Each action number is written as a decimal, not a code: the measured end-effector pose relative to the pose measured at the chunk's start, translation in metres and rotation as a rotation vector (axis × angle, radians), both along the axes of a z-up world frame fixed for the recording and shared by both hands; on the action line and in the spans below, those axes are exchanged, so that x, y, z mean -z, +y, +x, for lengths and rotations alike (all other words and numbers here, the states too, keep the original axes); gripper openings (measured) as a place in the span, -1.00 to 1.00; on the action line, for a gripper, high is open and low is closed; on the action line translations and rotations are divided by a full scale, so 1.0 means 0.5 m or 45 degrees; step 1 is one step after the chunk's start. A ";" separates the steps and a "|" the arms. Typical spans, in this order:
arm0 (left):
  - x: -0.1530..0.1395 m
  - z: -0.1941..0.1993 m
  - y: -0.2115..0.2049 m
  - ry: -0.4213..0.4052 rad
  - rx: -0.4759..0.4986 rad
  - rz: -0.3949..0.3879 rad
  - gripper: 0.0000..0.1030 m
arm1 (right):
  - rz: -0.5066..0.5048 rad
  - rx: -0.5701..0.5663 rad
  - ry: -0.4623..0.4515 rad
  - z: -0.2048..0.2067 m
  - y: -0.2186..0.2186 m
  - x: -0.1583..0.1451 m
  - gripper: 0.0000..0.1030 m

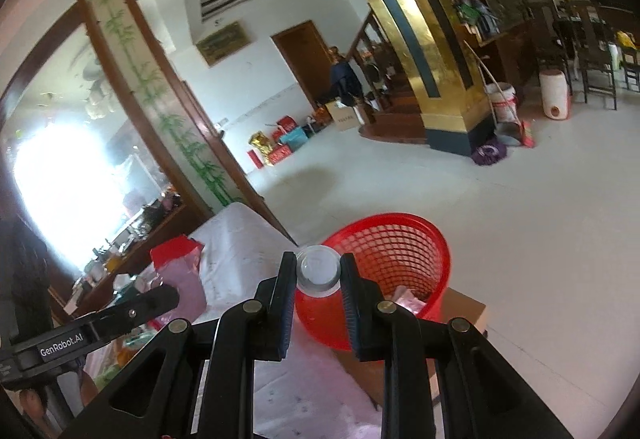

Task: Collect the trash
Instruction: 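Carry both bottles over the red wastebasket and open both tools to drop them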

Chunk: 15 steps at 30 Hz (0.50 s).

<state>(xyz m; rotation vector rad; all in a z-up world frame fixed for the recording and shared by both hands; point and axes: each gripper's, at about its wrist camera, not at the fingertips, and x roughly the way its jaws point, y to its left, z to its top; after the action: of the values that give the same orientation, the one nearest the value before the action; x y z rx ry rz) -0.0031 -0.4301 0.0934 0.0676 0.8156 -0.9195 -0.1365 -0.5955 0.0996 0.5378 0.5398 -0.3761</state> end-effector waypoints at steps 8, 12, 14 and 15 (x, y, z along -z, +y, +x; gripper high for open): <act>0.065 0.038 -0.092 0.102 0.059 0.038 -0.21 | 0.062 0.060 0.059 0.009 -0.066 0.045 -0.56; 0.086 0.051 -0.122 0.128 0.078 0.049 -0.21 | 0.080 0.061 0.078 0.014 -0.081 0.062 -0.56; 0.099 0.056 -0.134 0.145 0.078 0.064 -0.21 | 0.090 0.063 0.089 0.018 -0.087 0.069 -0.55; 0.108 0.059 -0.140 0.157 0.080 0.069 -0.21 | 0.095 0.063 0.092 0.020 -0.089 0.072 -0.55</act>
<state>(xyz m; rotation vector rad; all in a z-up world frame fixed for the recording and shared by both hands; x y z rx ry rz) 0.0265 -0.4999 0.0395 0.0848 0.9573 -0.9677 -0.1265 -0.6402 0.0635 0.6123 0.6126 -0.4251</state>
